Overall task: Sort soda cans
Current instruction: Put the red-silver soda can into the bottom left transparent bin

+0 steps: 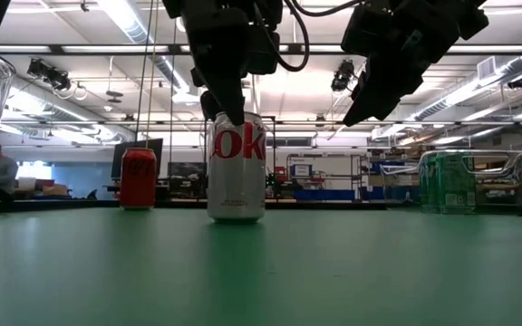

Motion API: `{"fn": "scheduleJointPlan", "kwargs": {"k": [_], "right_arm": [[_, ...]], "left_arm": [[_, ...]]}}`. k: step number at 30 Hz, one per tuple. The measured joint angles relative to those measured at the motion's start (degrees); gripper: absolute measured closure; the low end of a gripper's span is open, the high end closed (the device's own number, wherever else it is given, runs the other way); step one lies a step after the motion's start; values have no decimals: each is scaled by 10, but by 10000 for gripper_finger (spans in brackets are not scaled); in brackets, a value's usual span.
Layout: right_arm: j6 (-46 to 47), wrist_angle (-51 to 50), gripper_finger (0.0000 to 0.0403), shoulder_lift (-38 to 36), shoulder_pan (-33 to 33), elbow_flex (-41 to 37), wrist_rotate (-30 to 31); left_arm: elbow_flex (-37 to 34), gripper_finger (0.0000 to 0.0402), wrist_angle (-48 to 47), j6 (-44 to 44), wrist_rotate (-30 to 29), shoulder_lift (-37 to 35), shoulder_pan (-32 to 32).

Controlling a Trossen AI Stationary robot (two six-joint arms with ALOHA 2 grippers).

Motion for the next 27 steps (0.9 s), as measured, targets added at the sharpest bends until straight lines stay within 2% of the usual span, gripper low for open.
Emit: {"fn": "scheduleJointPlan", "kwargs": {"k": [6,10,20,27], "right_arm": [[1,1,403,0,0,0,-1],[4,34,403,9,4,1,-2],[15,162,403,118,15,1,-14],[20,172,403,129,15,1,-24]], "left_arm": [[-5,46,4,9,-17,7,0],[-3,41,26,13,-19,4,0],[-2,52,21,13,-13,10,0],[2,76,5,17,-5,32,1]]}}
